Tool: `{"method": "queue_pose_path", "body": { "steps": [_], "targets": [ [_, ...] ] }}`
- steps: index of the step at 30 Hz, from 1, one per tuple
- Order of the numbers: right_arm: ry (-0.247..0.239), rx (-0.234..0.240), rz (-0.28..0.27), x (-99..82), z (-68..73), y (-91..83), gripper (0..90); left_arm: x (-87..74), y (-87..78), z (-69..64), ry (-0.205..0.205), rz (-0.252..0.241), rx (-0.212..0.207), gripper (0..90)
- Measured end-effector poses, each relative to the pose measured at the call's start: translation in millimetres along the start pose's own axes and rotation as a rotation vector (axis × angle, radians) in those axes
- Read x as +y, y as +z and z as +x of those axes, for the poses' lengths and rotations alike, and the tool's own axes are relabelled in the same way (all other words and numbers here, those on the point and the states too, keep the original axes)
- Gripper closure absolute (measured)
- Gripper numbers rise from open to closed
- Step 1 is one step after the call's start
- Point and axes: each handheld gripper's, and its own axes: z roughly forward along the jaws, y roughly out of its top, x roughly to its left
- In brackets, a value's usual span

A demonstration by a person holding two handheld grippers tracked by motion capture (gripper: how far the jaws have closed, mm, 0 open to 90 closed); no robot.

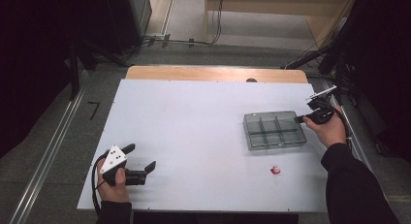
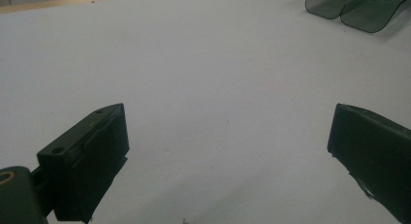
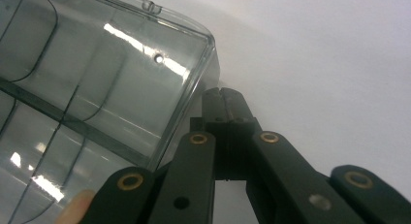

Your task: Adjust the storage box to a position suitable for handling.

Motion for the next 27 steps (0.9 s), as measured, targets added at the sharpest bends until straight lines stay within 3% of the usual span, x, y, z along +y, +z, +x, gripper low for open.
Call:
{"method": "queue_pose_path", "body": {
  "steps": [18,27],
  "targets": [
    [-0.133,0.025,-0.010,24.5,32.8,9.0,88.1,0.1,0.4,-0.2,0.002,0.002,-0.002,1.1],
    [-0.213,0.021,0.012,34.8,51.1,17.1,88.1,0.3,1.0,-0.1,0.006,0.009,-0.002,1.1]
  ]
}}
